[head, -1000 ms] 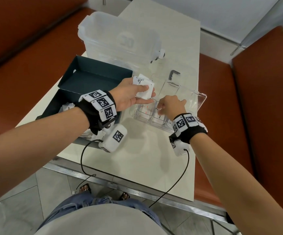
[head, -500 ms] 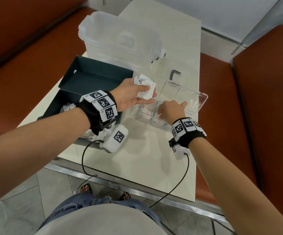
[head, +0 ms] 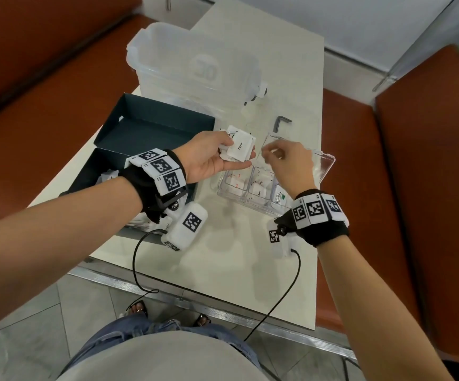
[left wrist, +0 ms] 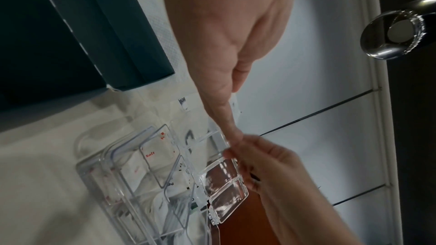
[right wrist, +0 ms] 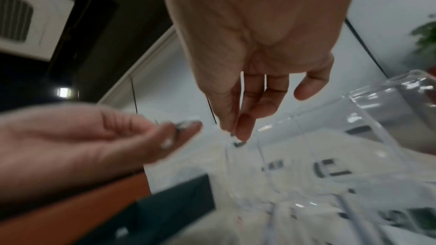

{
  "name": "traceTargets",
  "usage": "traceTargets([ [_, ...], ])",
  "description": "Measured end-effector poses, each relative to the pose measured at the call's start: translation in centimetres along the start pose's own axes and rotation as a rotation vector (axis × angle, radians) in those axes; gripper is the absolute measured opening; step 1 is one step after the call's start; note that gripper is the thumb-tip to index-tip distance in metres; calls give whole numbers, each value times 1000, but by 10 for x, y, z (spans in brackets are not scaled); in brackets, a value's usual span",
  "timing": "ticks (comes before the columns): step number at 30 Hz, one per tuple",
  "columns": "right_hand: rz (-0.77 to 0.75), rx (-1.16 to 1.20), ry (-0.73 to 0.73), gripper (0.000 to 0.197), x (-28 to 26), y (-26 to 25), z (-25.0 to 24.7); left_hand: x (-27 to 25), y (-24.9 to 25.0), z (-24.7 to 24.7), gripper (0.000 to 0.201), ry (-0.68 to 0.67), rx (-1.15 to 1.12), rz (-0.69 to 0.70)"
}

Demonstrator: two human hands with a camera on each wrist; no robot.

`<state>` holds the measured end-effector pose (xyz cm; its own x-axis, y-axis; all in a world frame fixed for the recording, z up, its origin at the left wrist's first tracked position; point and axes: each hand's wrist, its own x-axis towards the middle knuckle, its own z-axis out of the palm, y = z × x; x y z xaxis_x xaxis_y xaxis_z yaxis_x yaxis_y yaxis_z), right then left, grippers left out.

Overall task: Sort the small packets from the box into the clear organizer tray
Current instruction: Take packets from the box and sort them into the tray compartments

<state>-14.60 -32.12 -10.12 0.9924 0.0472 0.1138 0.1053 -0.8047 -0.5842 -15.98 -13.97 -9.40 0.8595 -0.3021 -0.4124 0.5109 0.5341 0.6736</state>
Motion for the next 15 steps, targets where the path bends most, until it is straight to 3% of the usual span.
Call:
traceTargets([
  [2,23,263,50,20,-3,-13,-6,1,-2,3,21,-6,38,9],
  [5,74,380,20,34,-5,-22,-7,2,-5,8,21,-8,90,43],
  [15,136,561,-18,14,-2,-12,-17,4,-8,10,34,27,149,103],
])
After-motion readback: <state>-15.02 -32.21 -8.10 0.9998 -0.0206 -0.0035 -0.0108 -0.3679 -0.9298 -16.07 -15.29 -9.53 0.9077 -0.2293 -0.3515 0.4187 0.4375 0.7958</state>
